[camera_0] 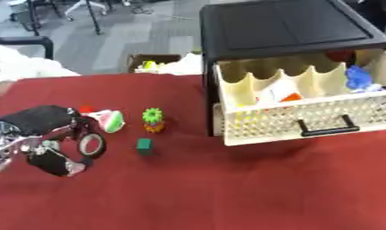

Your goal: Pick up objects from table and place into drawer.

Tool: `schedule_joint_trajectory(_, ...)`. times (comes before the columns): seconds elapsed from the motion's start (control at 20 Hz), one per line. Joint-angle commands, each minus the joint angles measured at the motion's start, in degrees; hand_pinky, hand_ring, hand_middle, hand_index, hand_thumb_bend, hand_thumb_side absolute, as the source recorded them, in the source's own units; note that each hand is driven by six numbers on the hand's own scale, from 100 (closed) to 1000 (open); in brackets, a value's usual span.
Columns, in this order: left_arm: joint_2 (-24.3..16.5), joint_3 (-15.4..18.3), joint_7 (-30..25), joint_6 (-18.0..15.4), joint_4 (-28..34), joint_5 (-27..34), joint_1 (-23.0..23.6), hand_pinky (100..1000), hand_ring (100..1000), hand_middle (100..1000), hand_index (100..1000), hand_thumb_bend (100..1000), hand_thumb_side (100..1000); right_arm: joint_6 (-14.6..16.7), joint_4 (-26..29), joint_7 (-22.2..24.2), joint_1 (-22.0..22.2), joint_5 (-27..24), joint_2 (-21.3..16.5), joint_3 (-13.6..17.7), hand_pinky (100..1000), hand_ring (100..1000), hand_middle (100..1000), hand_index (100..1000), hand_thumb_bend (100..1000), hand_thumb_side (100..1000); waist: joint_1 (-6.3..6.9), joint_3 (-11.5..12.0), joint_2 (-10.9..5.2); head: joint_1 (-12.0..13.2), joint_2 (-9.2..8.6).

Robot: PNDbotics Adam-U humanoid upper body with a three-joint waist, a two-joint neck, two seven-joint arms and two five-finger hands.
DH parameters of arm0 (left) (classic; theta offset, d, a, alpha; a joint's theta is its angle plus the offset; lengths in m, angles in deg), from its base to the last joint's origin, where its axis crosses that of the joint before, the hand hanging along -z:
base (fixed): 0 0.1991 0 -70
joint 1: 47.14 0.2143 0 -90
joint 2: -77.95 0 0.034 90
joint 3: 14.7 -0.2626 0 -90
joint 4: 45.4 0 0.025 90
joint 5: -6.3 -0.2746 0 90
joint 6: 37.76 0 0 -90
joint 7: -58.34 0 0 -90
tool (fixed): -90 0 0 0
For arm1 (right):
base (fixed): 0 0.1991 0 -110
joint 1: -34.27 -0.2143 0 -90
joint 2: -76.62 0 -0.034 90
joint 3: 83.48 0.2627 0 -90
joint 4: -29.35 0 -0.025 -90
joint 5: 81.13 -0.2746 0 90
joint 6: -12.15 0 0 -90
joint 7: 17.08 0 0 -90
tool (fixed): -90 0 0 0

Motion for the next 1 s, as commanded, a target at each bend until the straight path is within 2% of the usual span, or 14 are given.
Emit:
schedule_joint_trajectory(0.05,-2.0,1.7,-0.6,0.4,2.5,1.5,-2.1,267,455,493,713,100,400,-0.3,0.3,0.1,-0.8,-0.6,-2.4,0.5,385,498,484,742,100,1000,-0.15,-0.1,-1.23,-0.3,0.40)
schedule_joint_trajectory(0.5,-0.8,2.7,-2.5,1.2,5.2,5.2,-6.9,261,451,492,715,100,389,-1.2,0.3,0.8,-1.4,-1.8,-2.7,0.4,386,499,484,741,100,1000,0.46,-0.5,-1.91,-0.5,0.48)
schedule_joint_trajectory(1.0,2.4,3.3,-4.8,1.2,3.7,8.8,-13.2,252,446,489,714,100,388,-3.5,0.3,1.6,-2.8,-4.4,-3.3,0.6,384,497,482,741,100,1000,0.93,-1.2,-2.75,-0.5,0.58)
